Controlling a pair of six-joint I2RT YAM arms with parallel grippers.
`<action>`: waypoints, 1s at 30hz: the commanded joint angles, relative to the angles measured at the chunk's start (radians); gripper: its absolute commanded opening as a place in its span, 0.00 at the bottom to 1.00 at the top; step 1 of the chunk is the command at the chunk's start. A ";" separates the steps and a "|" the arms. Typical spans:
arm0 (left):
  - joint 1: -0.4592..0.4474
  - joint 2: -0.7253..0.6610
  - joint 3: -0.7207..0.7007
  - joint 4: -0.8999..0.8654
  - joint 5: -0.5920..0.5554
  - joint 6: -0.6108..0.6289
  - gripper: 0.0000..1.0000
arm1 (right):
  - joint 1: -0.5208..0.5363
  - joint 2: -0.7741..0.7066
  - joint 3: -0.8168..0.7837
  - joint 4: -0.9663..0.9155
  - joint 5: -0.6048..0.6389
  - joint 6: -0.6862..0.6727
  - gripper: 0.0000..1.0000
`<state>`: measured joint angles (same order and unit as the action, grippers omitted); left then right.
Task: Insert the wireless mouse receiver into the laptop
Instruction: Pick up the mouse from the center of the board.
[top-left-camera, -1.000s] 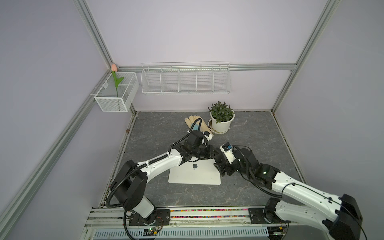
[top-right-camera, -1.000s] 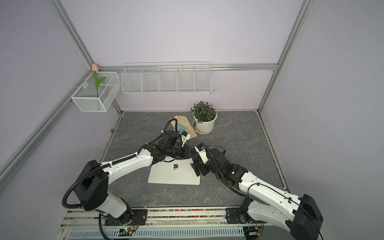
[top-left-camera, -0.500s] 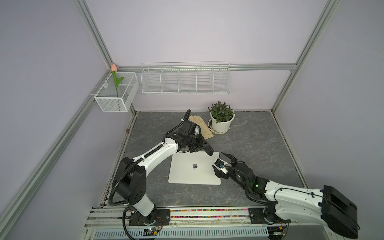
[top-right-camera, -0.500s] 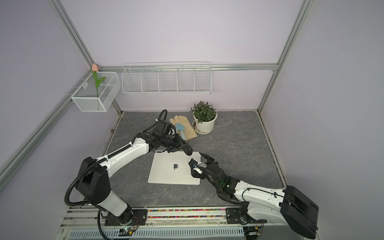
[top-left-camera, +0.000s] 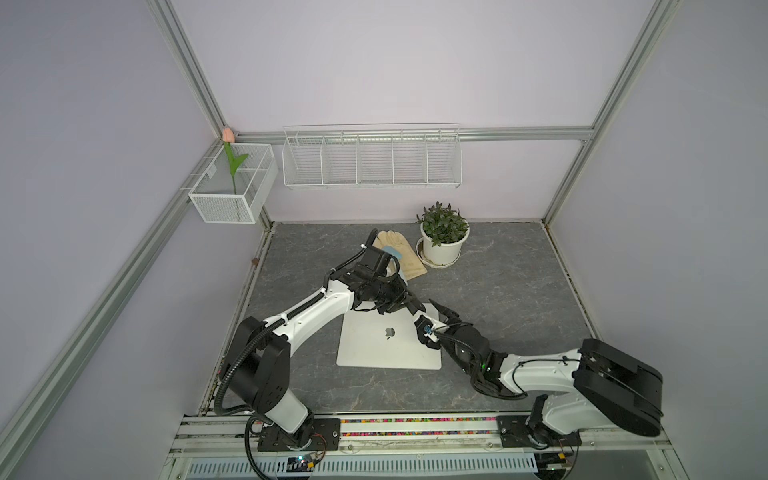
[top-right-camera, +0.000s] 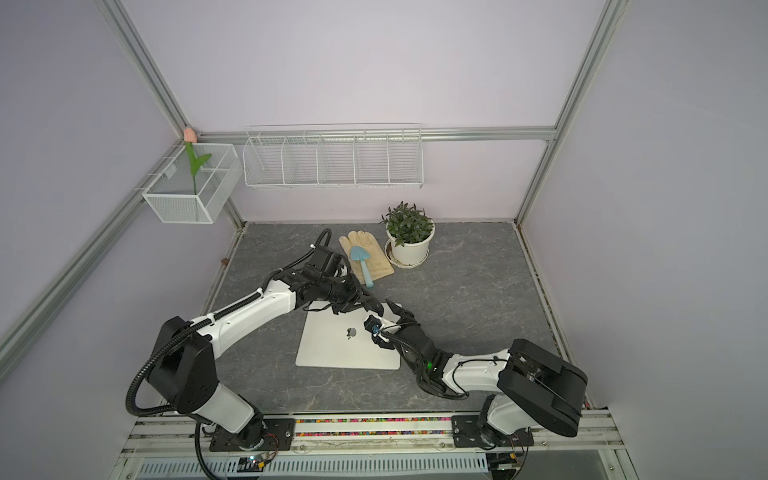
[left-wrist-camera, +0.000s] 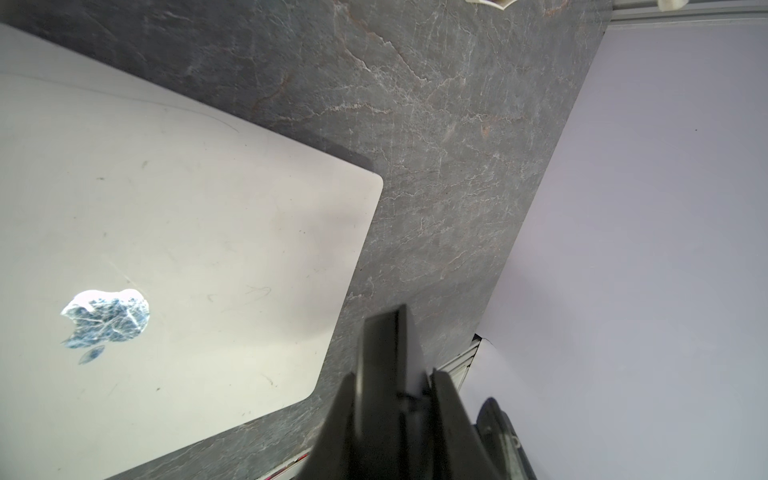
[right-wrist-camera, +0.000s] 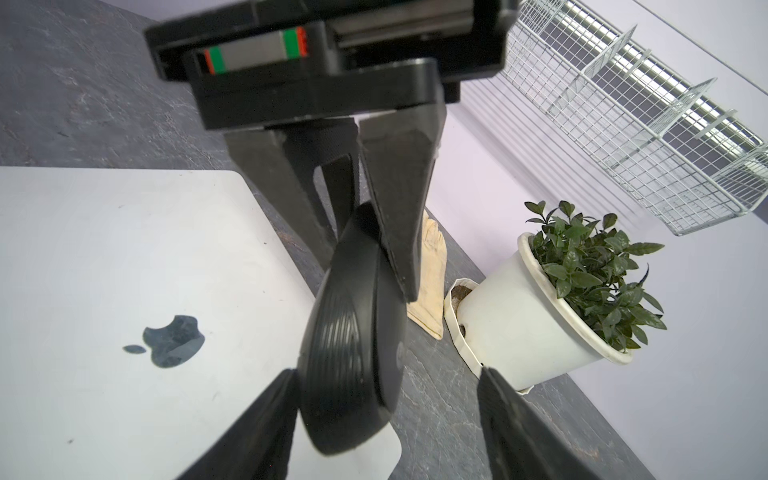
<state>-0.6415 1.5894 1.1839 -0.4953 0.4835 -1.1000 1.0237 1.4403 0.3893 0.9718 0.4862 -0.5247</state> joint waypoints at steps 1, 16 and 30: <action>-0.003 -0.038 -0.014 0.015 0.024 -0.034 0.00 | 0.004 0.035 0.028 0.110 0.029 -0.009 0.68; -0.004 -0.052 -0.018 0.047 0.060 -0.049 0.00 | 0.004 0.112 0.029 0.184 0.068 0.005 0.42; 0.007 -0.075 -0.017 0.095 0.033 0.046 0.47 | 0.005 -0.019 0.018 0.020 0.077 0.126 0.25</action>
<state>-0.6407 1.5566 1.1664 -0.4259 0.5282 -1.1248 1.0294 1.4868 0.4061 1.0439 0.5537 -0.4870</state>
